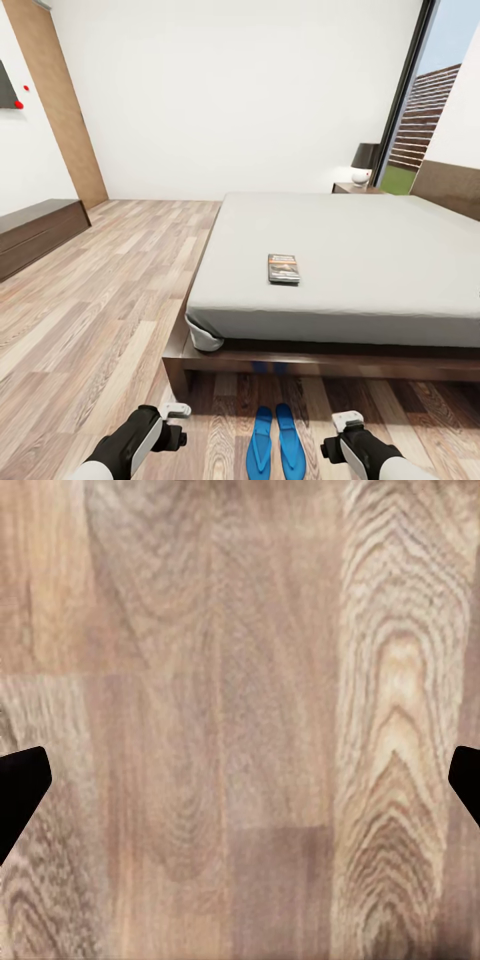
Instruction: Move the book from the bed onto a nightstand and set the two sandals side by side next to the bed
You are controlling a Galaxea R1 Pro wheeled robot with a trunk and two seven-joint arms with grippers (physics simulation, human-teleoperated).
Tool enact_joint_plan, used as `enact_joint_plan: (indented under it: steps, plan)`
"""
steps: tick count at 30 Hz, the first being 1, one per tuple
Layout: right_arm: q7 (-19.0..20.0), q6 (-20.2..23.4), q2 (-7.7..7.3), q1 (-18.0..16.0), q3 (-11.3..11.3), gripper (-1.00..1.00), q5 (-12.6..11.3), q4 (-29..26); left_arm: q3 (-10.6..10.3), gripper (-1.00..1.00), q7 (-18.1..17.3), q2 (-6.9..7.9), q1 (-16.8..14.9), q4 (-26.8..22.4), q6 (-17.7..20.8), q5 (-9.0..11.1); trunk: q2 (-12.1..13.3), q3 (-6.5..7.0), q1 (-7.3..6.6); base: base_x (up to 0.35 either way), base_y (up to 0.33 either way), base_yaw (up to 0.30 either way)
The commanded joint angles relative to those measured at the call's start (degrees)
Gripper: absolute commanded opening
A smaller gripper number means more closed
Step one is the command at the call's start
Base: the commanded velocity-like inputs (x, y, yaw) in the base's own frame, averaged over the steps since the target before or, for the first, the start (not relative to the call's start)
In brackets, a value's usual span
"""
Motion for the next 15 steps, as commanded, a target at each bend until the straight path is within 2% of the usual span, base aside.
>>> enact_joint_plan:
  steps: [1,15]
  plan:
    - [-0.12,0.35,-0.08,0.0,0.42,1.0,0.03,-0.07,-0.34,1.0,0.26,0.04,-0.03,0.39,-0.2,0.44,0.39,0.13,-0.24,0.0,0.0,0.0]
    - [-0.14,0.06,-1.22,0.0,0.24,1.0,-0.11,0.17,-0.46,1.0,0.25,0.0,-0.03,2.19,-2.88,0.39,6.01,2.65,-3.31,0.0,0.0,0.0]
